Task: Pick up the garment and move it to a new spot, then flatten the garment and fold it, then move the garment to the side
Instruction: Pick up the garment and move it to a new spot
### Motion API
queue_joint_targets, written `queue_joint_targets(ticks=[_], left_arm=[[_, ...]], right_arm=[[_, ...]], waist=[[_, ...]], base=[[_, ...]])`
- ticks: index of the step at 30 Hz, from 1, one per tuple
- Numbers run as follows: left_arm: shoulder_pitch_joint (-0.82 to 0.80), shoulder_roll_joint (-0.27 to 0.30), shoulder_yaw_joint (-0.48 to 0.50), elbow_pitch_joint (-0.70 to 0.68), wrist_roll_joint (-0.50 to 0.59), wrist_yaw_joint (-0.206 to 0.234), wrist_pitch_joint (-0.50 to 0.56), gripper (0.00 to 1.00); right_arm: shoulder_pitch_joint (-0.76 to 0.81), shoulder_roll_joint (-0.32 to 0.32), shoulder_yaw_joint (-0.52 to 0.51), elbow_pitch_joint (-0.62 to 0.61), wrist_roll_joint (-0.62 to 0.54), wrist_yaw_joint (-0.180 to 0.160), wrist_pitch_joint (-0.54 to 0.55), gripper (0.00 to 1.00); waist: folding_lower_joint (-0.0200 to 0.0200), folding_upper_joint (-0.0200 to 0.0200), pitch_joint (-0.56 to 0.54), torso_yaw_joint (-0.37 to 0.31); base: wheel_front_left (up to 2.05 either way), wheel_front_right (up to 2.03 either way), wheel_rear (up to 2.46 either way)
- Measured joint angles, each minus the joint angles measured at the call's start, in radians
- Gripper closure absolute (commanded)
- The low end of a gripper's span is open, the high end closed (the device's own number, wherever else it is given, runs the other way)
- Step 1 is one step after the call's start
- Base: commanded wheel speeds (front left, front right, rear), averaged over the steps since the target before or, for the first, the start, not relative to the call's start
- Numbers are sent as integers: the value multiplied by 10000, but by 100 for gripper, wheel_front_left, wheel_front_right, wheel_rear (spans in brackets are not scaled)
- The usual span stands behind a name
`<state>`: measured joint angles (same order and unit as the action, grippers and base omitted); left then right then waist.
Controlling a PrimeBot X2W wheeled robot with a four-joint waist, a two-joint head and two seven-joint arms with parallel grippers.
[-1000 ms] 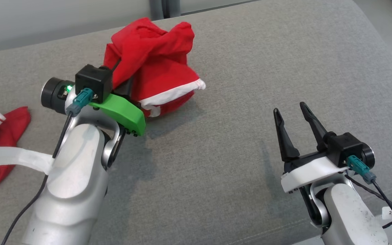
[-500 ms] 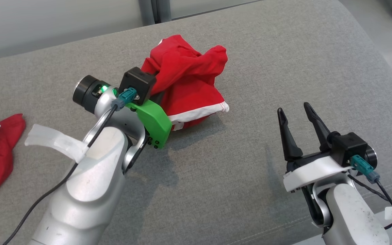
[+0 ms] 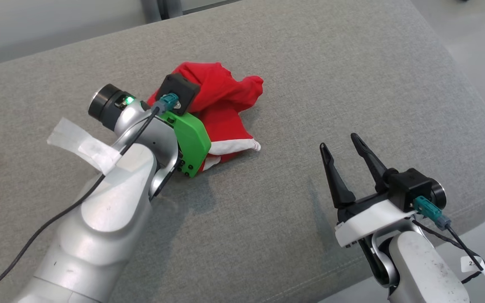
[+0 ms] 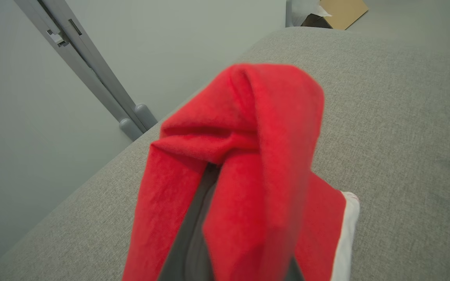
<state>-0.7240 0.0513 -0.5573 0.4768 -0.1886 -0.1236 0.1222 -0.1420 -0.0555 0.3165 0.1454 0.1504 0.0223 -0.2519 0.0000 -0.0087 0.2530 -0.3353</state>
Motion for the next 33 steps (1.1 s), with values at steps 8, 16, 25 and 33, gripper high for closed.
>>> queue_joint_targets(ticks=[8,16,25,33], left_arm=[[-474,77,384,610,13,6,-205,7],[-996,251,717,1254,257,372,-1022,0],[-1501,-27,662,1367,236,372,-1942,0],[-1790,-159,295,1143,-171,351,-2736,0]], right_arm=[[-309,13,380,38,46,105,0,0],[-416,35,426,-2,447,-148,0,0],[-654,65,351,79,439,-228,0,0],[-802,61,384,702,311,-84,0,0]], waist=[[0,0,421,-759],[0,0,1013,-1492],[0,0,1077,-1049],[0,0,734,-210]], base=[[0,0,0],[0,0,0],[0,0,0],[0,0,0]])
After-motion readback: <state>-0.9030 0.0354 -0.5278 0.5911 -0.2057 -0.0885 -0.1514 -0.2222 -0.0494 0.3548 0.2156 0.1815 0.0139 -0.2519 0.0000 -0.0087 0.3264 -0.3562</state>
